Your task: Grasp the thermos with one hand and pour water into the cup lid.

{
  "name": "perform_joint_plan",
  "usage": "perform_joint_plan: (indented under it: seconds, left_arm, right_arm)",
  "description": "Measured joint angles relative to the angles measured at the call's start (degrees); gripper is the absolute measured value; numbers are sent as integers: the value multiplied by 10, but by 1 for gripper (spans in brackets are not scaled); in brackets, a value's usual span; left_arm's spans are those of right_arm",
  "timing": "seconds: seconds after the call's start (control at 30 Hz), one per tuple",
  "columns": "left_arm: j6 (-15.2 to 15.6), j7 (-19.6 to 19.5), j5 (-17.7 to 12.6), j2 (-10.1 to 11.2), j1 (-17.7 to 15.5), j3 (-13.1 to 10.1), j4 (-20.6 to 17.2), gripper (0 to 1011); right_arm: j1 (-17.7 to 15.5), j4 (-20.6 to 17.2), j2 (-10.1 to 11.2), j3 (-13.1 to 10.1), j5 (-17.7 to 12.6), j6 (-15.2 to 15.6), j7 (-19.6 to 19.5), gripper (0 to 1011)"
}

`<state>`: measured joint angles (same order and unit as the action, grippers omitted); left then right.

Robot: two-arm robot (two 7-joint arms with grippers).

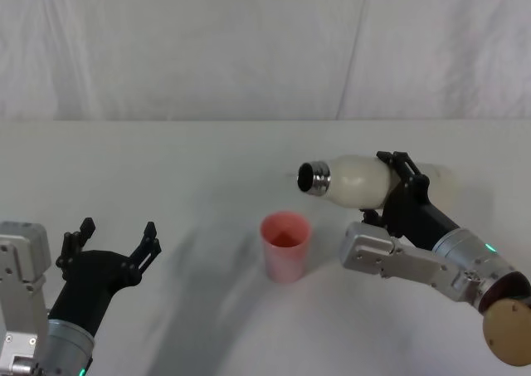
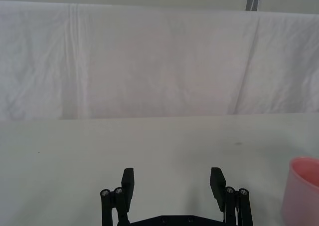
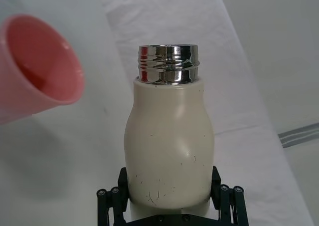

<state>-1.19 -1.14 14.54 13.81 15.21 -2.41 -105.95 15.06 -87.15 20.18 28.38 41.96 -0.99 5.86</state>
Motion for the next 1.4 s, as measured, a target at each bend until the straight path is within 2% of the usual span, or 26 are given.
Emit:
perform_joint_plan:
  seconds: [0.23,0.6,0.9,1.4]
  left_arm:
    - [0,0,0,0,0,0,0,1001]
    - [0,0,0,0,0,0,0,1001]
    - [0,0,0,0,0,0,0,1001]
    - [0,0,0,0,0,0,0,1001]
  right_arm:
    - [3,9,1,11,8,-1,5,950]
    - [4,12,7,23,35,1,-7,950]
    - [10,9,14,38,73,13,-16,950]
    - [17,2,19,46,92,15,-19,950]
